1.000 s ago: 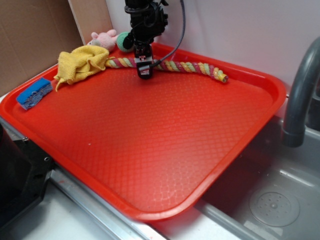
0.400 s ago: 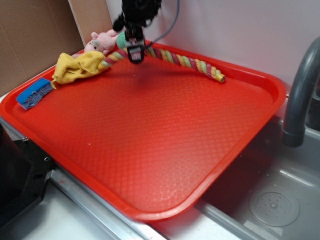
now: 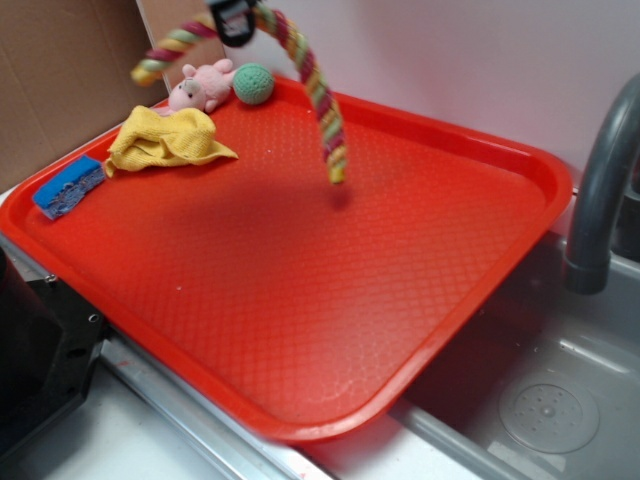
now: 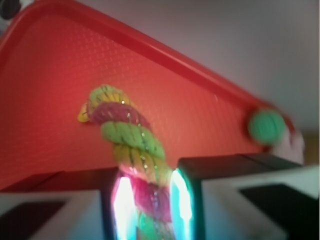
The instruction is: Grab the multicolored rope.
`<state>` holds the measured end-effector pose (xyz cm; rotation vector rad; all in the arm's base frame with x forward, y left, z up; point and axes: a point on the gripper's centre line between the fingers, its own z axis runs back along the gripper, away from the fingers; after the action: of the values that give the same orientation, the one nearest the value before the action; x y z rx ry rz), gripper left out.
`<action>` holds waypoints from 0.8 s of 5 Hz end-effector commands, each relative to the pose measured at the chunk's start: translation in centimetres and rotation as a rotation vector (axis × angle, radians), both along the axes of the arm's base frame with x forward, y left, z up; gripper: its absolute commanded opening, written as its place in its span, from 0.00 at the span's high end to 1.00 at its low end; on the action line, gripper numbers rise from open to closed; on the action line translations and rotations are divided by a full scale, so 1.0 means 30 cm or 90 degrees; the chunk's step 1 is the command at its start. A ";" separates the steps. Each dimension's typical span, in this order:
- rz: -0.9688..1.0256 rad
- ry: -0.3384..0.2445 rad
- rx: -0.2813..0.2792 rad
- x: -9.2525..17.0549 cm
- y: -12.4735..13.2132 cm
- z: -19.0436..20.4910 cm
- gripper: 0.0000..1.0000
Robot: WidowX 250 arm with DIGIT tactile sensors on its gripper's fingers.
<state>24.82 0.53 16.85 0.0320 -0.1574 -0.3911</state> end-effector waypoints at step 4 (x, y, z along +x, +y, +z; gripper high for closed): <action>0.407 0.036 -0.058 -0.093 -0.051 0.165 1.00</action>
<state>20.90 0.24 20.33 -0.0084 -0.0470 0.2516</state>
